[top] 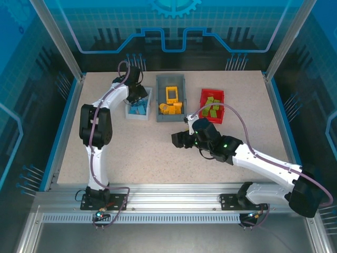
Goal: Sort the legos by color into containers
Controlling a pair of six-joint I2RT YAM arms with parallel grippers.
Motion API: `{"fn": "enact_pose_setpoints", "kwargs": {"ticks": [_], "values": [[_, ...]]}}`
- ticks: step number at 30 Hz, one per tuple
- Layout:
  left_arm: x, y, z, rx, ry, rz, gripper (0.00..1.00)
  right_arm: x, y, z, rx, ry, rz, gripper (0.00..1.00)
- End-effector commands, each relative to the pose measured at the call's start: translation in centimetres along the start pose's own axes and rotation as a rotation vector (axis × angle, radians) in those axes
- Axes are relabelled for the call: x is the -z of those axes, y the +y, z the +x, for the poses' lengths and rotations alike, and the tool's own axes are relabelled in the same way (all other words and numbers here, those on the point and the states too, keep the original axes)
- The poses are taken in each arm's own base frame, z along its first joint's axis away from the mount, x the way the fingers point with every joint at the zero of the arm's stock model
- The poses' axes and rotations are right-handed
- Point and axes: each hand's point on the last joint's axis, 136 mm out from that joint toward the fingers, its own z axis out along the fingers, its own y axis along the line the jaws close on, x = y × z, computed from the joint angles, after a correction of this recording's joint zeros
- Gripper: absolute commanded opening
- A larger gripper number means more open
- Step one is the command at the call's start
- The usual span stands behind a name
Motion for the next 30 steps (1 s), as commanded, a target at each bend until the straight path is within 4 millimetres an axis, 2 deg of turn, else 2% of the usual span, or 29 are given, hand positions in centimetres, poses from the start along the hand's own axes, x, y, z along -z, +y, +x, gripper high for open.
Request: {"fn": "enact_pose_setpoints", "kwargs": {"ticks": [1,6,9,12,15,18,20,22,25,28,30], "values": [[2.0,-0.9,-1.3,0.017,-0.023,0.044,0.57,0.7,-1.1,0.1,-0.039,-0.009,0.03,0.74],[5.2,-1.8,-1.9,0.028,-0.058,0.101,0.61,1.3,-3.6,0.9,-0.108,-0.004,0.122,0.75],[8.3,-2.5,-1.8,0.025,-0.078,0.152,0.61,2.0,-7.8,2.3,-0.223,0.043,0.305,0.76],[12.0,-4.0,0.1,-0.025,-0.088,0.24,0.63,2.5,-12.4,5.2,-0.387,0.165,0.455,0.76],[15.9,-6.5,4.7,-0.16,-0.077,0.371,0.66,2.6,-14.6,7.2,-0.463,0.252,0.519,0.76],[19.5,-9.2,11.2,-0.364,-0.052,0.523,0.67,2.3,-15.5,8.6,-0.528,0.318,0.546,0.76],[21.2,-10.1,15.6,-0.465,-0.014,0.615,0.68,2.1,-15.8,9.0,-0.556,0.337,0.574,0.77],[22.6,-10.5,19.8,-0.548,0.014,0.696,0.68,1.8,-16.4,9.6,-0.604,0.349,0.608,0.77],[24.2,-10.2,24.5,-0.622,0.042,0.793,0.69,0.9,-17.6,10.3,-0.679,0.364,0.655,0.78],[24.7,-9.2,27.8,-0.639,0.062,0.843,0.7,-0.1,-18.7,11.1,-0.753,0.37,0.676,0.78],[25.0,-8.7,29.0,-0.643,0.069,0.853,0.7,-0.7,-19.2,11.1,-0.781,0.365,0.677,0.77]]}}
